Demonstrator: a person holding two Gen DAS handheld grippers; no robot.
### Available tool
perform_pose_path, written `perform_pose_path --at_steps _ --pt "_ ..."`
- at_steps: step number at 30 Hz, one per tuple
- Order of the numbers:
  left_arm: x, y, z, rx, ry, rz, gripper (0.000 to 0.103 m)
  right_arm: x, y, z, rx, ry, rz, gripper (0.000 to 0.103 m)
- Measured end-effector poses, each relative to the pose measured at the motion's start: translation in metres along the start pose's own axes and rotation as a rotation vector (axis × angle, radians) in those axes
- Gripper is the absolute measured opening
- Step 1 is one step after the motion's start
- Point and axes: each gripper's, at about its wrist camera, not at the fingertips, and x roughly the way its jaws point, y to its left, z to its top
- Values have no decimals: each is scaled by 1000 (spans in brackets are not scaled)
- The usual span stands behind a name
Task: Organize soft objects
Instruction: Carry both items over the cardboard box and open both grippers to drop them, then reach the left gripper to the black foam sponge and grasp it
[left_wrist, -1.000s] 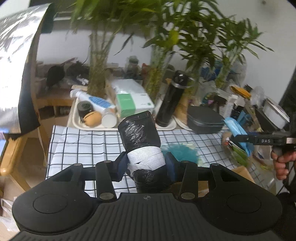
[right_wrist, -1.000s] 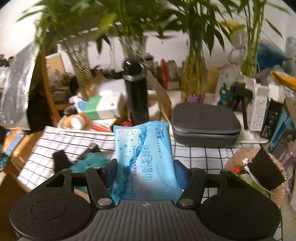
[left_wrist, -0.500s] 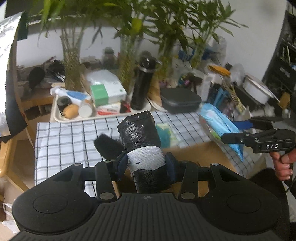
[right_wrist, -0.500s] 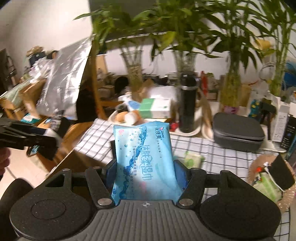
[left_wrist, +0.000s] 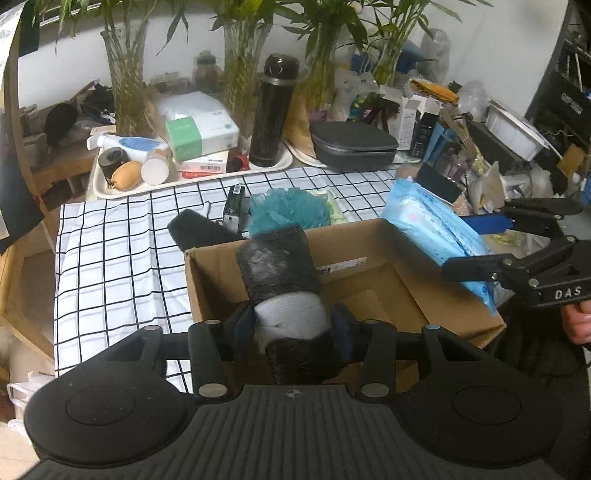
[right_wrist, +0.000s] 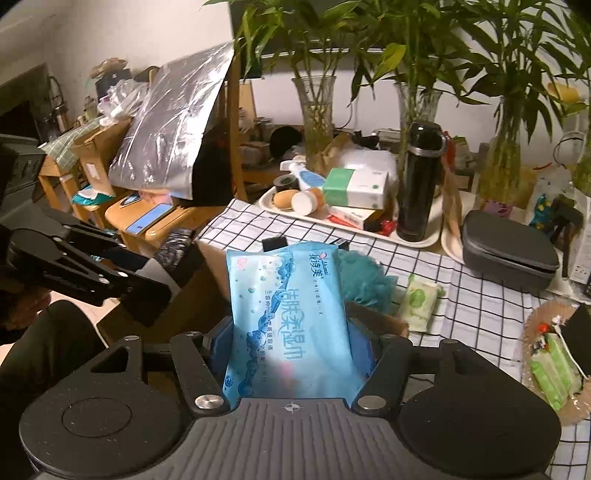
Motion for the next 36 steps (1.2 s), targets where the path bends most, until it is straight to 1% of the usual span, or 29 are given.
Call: perform_pose_path --at_steps 1,2,4,9,15,18,22,23,25,26,27,29,36 --pt "0 0 0 -6 -9 2 60 0 0 -1 -3 2 2 67" --pt "-2 1 -1 -11 -28 4 71 0 1 -2 -6 3 2 67" --pt "-5 1 -3 -23 -64 14 77 2 0 -3 -10 8 3 67" --pt "-11 2 -4 -33 -76 17 77 1 -2 -5 -17 7 15 67" --pt "-21 11 -9 -49 -96 27 77 -2 -8 -6 -43 -15 73 67" --pt "-27 16 -11 -61 -109 31 77 -1 -10 -5 -52 -18 84 67" --pt "-32 21 -13 -71 -118 41 77 2 -8 -3 -117 -24 127 68" --pt "-32 22 -13 -73 -119 46 77 3 -7 -2 -150 -24 149 70" --pt "-33 23 -15 -75 -119 53 77 7 -3 -3 -208 -13 178 79" --pt "-34 24 -15 -78 -119 55 77 9 -3 -3 -221 -12 173 92" --pt "-34 25 -16 -80 -118 56 77 10 -2 -3 -222 -17 161 100" --pt "-35 26 -19 -81 -117 58 77 11 -3 -4 -212 -24 152 103" --pt "-35 27 -23 -77 -127 79 77 14 -4 -10 -185 -5 58 103"
